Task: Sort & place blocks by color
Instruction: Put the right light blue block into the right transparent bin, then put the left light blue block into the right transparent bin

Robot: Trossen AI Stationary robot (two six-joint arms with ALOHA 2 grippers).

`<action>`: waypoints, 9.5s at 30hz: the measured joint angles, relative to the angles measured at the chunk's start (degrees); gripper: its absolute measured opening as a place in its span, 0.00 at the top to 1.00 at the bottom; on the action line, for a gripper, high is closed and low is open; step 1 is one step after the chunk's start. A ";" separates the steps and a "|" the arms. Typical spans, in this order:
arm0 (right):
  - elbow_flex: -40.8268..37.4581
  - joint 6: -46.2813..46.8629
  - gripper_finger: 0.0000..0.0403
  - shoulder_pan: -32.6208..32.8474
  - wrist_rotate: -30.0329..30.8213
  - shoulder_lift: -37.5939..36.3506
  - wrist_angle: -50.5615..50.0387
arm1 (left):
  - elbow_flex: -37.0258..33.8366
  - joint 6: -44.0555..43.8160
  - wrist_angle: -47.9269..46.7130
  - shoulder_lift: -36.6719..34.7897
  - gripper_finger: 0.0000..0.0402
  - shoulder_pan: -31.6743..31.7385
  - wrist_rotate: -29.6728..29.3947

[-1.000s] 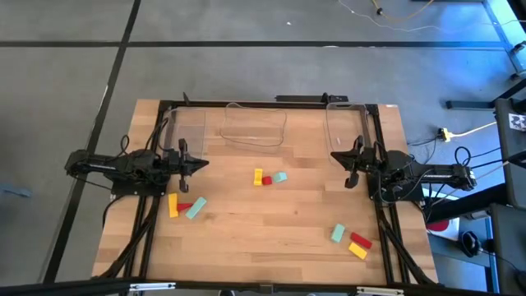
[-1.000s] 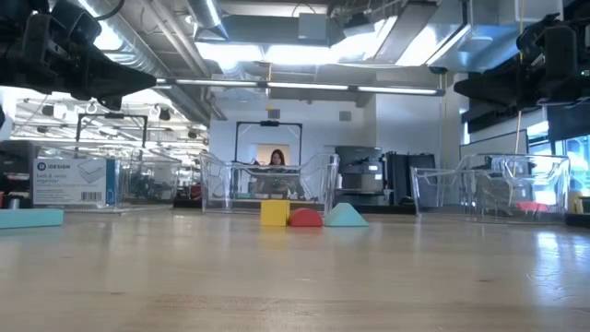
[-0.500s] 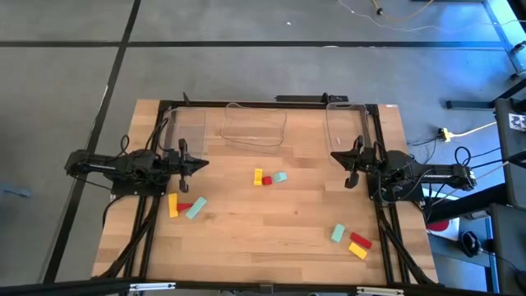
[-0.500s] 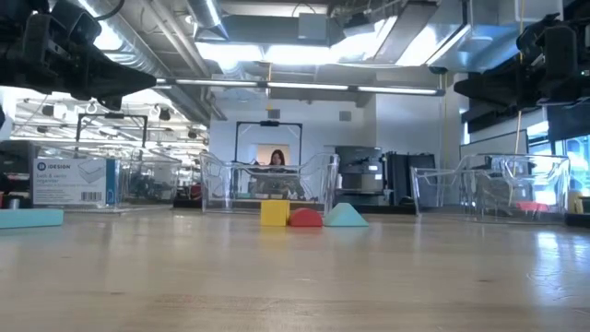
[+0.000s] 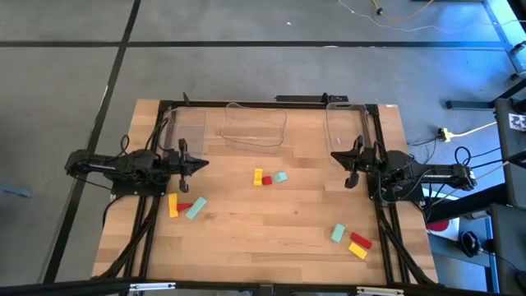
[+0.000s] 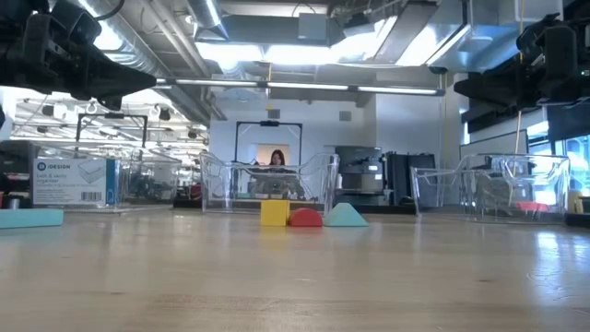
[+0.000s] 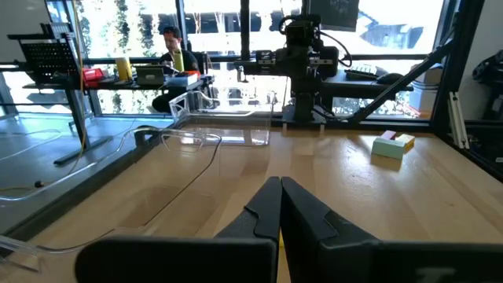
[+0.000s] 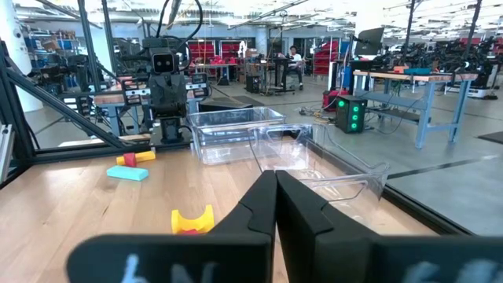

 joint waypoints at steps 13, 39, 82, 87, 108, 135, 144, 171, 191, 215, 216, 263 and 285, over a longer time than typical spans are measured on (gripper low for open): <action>0.00 1.82 0.97 0.02 -0.07 0.03 3.94 | -0.02 -0.02 -0.02 0.00 1.00 -0.02 0.00; 16.80 20.70 0.32 0.04 -18.63 11.14 -3.17 | -0.01 -0.02 -0.01 0.00 1.00 -0.01 0.00; 47.86 111.25 0.31 40.15 -16.09 82.29 -44.05 | -0.02 0.00 -0.02 0.00 1.00 -0.02 0.00; 47.75 118.70 0.32 43.44 -16.04 82.92 -45.69 | -0.02 -0.02 -0.01 0.00 1.00 -0.02 0.00; 47.67 129.97 0.35 48.71 -8.63 90.00 -42.86 | -0.02 0.00 -0.02 0.00 1.00 0.00 0.00; 47.78 123.45 0.42 48.65 -14.12 92.81 -42.28 | -0.02 0.00 0.00 0.00 1.00 -0.02 0.00; 47.64 112.99 0.67 48.63 -13.65 88.32 -44.58 | -0.02 -0.01 -0.02 0.00 1.00 -0.02 0.00; 30.59 12.10 0.67 -2.10 -15.65 64.05 -1.01 | 0.00 -0.02 -0.02 0.00 1.00 0.00 0.00; 11.10 6.21 0.67 -14.71 -30.03 54.63 42.91 | -0.02 -0.02 -0.01 0.00 1.00 -0.02 0.00; 51.14 10.40 0.67 -27.54 17.94 62.62 -41.29 | -0.02 -0.02 -0.02 0.00 1.00 0.00 0.00; 51.94 10.98 0.67 -29.50 17.04 64.07 -44.40 | -0.02 -0.02 0.00 0.00 1.00 -0.02 0.00; 51.38 3.07 0.46 -56.33 -11.17 91.08 -46.48 | 0.00 -0.02 -0.02 0.00 1.00 -0.02 0.00; 51.38 2.68 0.30 -55.12 -11.88 77.23 -49.79 | -0.02 -0.02 -0.01 0.00 1.00 -0.02 0.00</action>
